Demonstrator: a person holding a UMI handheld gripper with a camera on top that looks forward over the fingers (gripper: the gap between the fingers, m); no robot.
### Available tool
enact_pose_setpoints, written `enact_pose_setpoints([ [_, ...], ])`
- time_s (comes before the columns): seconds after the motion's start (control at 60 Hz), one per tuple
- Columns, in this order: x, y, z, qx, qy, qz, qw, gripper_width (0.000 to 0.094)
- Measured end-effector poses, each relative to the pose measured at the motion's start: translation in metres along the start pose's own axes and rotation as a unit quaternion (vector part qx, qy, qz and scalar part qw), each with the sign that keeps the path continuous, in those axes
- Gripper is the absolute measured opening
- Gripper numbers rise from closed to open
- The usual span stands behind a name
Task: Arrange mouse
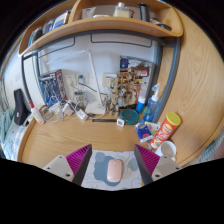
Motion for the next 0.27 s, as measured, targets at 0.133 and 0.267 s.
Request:
enact_pose_setpoints([
  [0.133, -0.013, -0.002, 0.013, 0.0, -0.016, -0.007, 1.0, 0.0848],
  [0.267, -0.019, 0.001, 0.023, 0.001, -0.026, -0.01, 1.0, 0.0847],
])
Point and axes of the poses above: the point between the fingertips, and its own axes, seen from behind it with the camera up: z to the left, y down, x forward, the way the camera looks, the point moved 7 cm from there along -x, backward, against the way the camera looks
